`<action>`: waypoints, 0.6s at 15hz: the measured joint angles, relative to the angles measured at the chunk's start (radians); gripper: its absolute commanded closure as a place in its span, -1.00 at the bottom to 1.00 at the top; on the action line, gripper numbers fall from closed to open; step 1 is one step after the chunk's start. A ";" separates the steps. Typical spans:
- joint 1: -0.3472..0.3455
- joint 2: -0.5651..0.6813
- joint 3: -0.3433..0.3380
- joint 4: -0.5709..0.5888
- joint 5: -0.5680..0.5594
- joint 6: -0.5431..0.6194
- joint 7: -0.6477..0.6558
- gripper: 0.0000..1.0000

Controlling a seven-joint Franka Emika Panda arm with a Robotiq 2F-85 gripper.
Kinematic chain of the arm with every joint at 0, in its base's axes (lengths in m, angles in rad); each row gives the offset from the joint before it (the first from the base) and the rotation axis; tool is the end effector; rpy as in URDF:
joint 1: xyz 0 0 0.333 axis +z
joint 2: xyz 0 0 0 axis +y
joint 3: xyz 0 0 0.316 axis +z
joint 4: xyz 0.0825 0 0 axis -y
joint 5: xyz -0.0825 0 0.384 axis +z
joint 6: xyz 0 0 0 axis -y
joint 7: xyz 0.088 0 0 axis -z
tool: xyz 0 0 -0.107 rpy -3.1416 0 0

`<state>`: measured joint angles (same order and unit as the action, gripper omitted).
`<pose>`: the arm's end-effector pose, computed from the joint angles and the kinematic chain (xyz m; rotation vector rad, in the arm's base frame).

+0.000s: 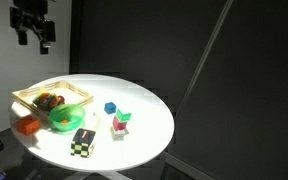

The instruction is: Put the black soft cube on the green block

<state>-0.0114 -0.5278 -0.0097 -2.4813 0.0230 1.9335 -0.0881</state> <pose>0.3849 -0.0067 0.4720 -3.1127 -0.0934 0.0290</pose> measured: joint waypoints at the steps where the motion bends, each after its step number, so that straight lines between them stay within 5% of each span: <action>1: 0.000 0.010 -0.004 0.004 0.000 0.007 -0.015 -1.00; 9: 0.000 0.104 -0.050 0.048 0.000 0.080 -0.145 -1.00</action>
<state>-0.0115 -0.4236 -0.0600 -2.4329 0.0230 2.0138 -0.2332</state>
